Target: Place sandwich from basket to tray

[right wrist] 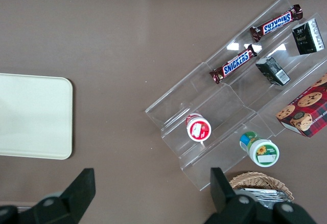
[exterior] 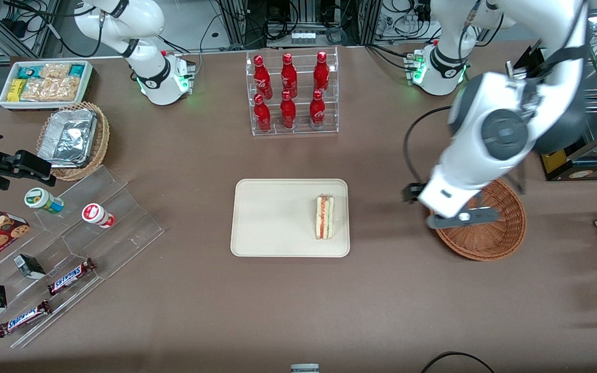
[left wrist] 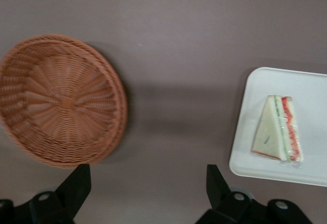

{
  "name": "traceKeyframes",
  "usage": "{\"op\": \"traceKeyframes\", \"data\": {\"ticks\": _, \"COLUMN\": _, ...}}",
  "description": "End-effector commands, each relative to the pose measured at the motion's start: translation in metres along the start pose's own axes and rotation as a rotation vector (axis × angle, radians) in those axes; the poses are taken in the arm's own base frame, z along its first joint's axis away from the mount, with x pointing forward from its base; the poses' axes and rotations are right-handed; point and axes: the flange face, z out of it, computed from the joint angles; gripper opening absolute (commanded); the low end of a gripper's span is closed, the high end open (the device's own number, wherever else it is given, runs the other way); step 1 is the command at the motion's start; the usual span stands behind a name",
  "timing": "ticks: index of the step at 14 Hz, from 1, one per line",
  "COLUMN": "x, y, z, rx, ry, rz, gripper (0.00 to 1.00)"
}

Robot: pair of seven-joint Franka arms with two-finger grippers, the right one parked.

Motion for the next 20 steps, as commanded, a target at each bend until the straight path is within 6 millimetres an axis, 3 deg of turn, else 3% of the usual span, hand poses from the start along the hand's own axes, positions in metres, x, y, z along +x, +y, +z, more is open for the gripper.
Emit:
{"op": "traceKeyframes", "data": {"ticks": 1, "x": -0.017, "y": -0.054, "z": -0.033, "rx": -0.011, "ry": 0.016, "rz": 0.009, "gripper": 1.00}}
{"op": "traceKeyframes", "data": {"ticks": 5, "x": -0.028, "y": -0.118, "z": -0.068, "rx": -0.012, "ry": 0.013, "rz": -0.083, "gripper": 1.00}}
{"op": "traceKeyframes", "data": {"ticks": 8, "x": -0.049, "y": -0.139, "z": -0.098, "rx": 0.004, "ry": 0.028, "rz": -0.073, "gripper": 1.00}}
{"op": "traceKeyframes", "data": {"ticks": 10, "x": -0.056, "y": -0.163, "z": -0.109, "rx": 0.005, "ry": 0.018, "rz": -0.023, "gripper": 1.00}}
{"op": "traceKeyframes", "data": {"ticks": 20, "x": -0.060, "y": -0.172, "z": -0.105, "rx": 0.005, "ry": -0.026, "rz": 0.066, "gripper": 1.00}}
